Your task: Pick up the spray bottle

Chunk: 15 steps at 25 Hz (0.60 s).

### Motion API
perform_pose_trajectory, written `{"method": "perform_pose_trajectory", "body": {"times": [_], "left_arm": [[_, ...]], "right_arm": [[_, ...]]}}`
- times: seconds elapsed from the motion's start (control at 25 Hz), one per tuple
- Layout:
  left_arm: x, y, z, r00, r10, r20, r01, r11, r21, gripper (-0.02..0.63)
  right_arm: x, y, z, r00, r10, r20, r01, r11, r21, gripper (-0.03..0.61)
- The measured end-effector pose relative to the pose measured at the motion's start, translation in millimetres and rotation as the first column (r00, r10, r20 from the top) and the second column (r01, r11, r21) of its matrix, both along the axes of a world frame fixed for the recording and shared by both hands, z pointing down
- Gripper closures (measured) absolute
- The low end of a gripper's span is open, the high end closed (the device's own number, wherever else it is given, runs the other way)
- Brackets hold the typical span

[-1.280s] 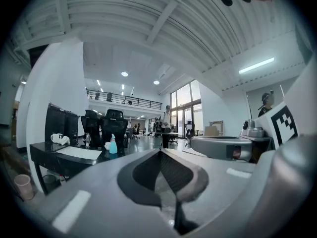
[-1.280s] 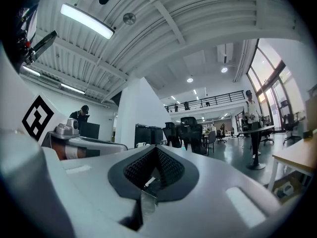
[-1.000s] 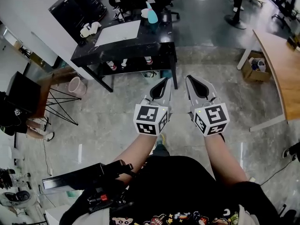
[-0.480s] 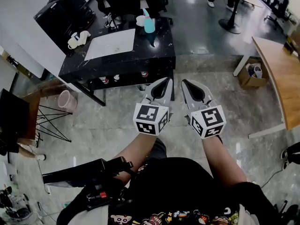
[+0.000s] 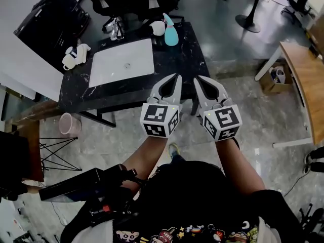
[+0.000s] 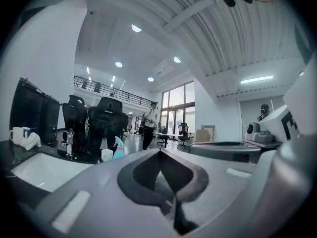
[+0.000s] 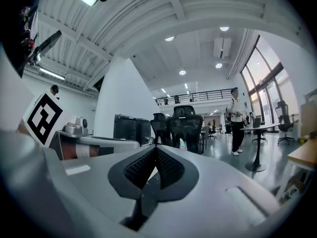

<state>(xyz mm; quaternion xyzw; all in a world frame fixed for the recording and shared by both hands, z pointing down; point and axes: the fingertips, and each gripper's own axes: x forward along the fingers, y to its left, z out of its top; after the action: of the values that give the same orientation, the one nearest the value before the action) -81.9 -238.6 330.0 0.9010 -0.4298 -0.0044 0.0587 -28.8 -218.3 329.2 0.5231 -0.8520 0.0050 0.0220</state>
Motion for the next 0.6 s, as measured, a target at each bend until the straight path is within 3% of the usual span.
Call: {"method": "perform_pose_trajectory", "body": {"times": [0.32, 0.6], "left_arm": [[-29.0, -71.9, 2.9, 0.999, 0.007, -0.033, -0.007, 1.000, -0.008, 0.614], [-20.3, -127.7, 14.5, 1.000, -0.014, -0.022, 0.013, 0.999, -0.035, 0.614]], "right_arm": [[-27.2, -71.1, 9.4, 0.999, 0.017, -0.027, -0.018, 1.000, -0.023, 0.554], [-27.0, -129.7, 22.0, 1.000, -0.020, -0.020, 0.020, 0.999, -0.042, 0.554]]}}
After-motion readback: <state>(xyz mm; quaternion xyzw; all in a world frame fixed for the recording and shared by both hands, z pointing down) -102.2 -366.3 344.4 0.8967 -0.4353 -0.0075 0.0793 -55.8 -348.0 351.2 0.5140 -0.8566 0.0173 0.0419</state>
